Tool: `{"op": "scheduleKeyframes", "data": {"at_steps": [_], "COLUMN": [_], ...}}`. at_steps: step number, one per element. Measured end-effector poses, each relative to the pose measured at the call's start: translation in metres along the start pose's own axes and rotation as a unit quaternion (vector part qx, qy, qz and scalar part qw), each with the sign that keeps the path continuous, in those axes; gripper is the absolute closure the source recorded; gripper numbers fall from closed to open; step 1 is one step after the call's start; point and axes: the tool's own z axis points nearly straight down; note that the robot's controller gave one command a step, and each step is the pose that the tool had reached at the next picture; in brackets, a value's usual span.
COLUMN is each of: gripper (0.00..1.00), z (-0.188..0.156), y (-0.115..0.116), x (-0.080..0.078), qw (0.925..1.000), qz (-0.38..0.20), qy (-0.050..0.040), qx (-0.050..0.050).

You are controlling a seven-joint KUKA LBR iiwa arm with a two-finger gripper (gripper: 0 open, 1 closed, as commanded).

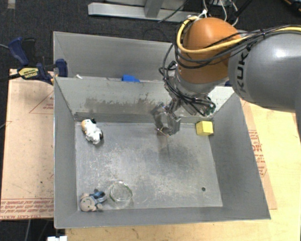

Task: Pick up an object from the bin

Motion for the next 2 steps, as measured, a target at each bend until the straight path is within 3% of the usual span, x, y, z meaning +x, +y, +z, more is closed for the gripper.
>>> {"op": "scheduleKeyframes", "data": {"at_steps": [1,2], "gripper": [1.00,1.00], "z": [-0.012,-0.055], "y": [0.018,0.019], "x": [-0.001,0.002], "qw": [1.0000,1.0000], "qz": [0.010,0.007], "qy": [0.0014,0.0025], "qx": [-0.001,-0.002]}}
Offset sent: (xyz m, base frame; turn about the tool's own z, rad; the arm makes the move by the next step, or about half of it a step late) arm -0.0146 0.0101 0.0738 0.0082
